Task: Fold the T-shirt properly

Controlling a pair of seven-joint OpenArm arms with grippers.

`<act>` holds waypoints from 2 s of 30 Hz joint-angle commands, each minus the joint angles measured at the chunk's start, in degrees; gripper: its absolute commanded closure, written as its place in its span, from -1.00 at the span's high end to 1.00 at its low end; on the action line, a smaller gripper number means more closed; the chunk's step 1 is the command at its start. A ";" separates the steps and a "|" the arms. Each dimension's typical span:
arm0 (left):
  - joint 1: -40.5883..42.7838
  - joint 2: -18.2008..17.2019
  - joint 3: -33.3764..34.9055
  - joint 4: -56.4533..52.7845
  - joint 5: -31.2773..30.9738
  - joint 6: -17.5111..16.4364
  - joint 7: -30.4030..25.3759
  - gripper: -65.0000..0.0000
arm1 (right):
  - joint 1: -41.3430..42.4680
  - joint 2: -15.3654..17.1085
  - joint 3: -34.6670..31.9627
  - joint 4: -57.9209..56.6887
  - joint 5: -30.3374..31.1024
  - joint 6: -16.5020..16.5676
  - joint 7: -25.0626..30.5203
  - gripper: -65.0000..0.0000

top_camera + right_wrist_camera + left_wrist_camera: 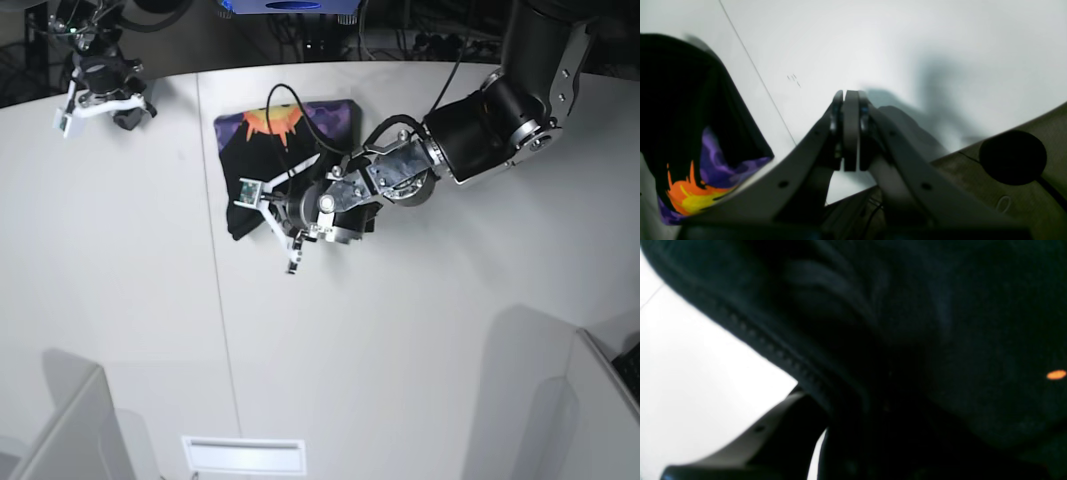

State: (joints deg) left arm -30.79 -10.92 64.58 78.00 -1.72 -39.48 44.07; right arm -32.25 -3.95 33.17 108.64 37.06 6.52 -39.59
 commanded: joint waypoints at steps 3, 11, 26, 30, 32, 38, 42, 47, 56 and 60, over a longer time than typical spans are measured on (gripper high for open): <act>-0.20 1.12 0.43 -1.82 0.35 -0.52 0.72 -1.00 | 0.12 0.65 0.28 1.12 0.52 0.38 1.13 -1.00; -0.82 2.96 0.43 -2.00 0.35 -0.52 0.72 -1.00 | 0.12 0.82 0.28 1.12 0.52 0.38 1.13 -1.00; -5.74 4.19 0.08 -1.91 0.35 -0.52 0.63 0.32 | -0.23 0.56 -0.16 1.12 0.44 0.46 0.87 -1.00; -8.99 5.77 0.08 -1.91 0.35 -0.52 0.63 0.71 | -0.23 0.47 -0.16 1.12 0.44 0.46 0.78 -1.00; -10.67 7.18 -0.44 -1.82 0.27 -0.52 0.63 0.78 | -0.23 0.47 -0.16 1.12 0.44 0.46 0.78 -1.00; -11.10 9.20 -13.98 2.93 0.35 -0.52 0.98 0.79 | -0.23 0.91 -0.24 1.12 0.44 0.46 0.78 -1.00; -7.68 7.09 -24.09 13.48 0.35 -0.52 1.16 0.77 | -0.85 3.99 -0.24 1.47 0.44 1.52 0.69 -1.00; 4.28 -0.03 -40.00 28.60 0.35 -0.52 1.07 -0.05 | -2.87 5.04 0.19 3.84 0.26 10.93 1.31 -1.00; 27.14 -7.15 -68.93 35.19 -0.26 -0.52 -2.71 -1.00 | -4.98 8.21 0.19 6.04 -5.89 20.42 2.98 -1.00; 39.18 -9.87 -77.46 35.01 -0.35 -0.52 -14.93 -1.00 | -5.95 8.30 0.81 6.13 -10.55 26.66 3.15 -1.00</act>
State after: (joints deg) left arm 9.34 -20.53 -13.13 111.96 -0.60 -39.66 30.26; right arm -37.69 3.75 33.34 113.69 25.87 33.08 -37.19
